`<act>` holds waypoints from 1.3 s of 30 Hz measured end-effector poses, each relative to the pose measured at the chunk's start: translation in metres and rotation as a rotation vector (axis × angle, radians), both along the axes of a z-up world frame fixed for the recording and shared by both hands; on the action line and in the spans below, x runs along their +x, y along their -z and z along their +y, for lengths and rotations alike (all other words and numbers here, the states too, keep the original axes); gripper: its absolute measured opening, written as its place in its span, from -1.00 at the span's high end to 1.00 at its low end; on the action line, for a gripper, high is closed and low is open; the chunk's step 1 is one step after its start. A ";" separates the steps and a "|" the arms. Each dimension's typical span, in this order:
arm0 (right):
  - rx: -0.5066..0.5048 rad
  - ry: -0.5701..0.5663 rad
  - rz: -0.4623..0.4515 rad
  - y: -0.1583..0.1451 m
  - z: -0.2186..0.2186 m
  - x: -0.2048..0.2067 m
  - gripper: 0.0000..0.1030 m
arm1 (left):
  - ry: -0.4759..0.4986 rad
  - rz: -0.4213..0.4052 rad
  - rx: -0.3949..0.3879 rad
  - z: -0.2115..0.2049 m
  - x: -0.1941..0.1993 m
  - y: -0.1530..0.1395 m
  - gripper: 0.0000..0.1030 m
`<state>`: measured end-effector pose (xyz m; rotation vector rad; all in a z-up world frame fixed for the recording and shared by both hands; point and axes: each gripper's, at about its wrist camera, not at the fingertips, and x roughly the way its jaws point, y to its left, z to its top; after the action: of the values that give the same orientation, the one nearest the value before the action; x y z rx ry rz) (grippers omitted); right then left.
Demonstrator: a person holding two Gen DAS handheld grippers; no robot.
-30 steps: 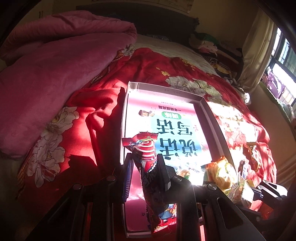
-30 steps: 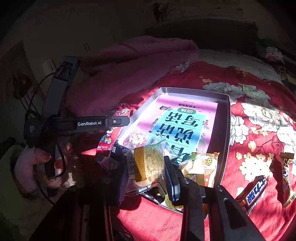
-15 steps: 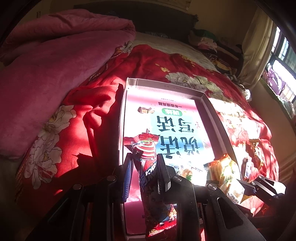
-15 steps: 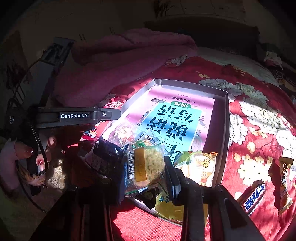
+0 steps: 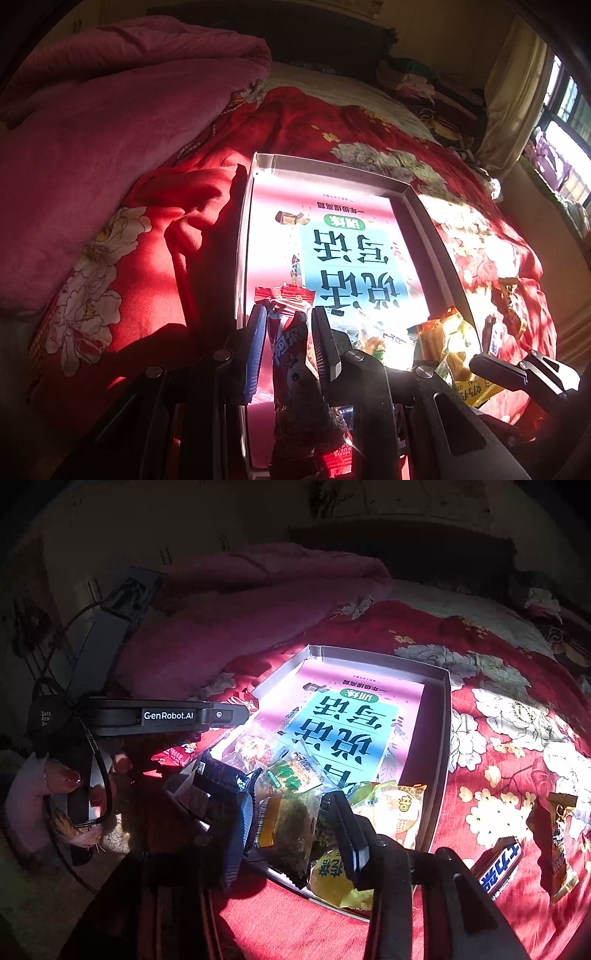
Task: Organize snacks
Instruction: 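Lower both snacks into the tray and open both grippers, then withdraw both grippers toward the blue chocolate bar and candy stick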
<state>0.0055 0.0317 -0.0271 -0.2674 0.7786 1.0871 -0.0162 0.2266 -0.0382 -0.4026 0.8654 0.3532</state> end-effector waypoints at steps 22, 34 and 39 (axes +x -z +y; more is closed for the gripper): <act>0.101 0.085 -0.024 -0.028 -0.034 0.014 -0.09 | -0.002 -0.059 0.029 -0.008 -0.007 -0.016 -0.11; 0.145 0.157 -0.026 -0.043 -0.067 0.027 -0.12 | 0.007 -0.108 0.065 -0.029 -0.020 -0.036 -0.32; 0.159 0.206 -0.042 -0.049 -0.090 0.034 -0.14 | 0.029 -0.134 0.044 -0.043 -0.021 -0.048 -0.34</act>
<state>0.0394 -0.0579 0.0219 -0.0726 0.6630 0.9400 -0.0373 0.1836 0.0101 -0.3680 0.7308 0.3144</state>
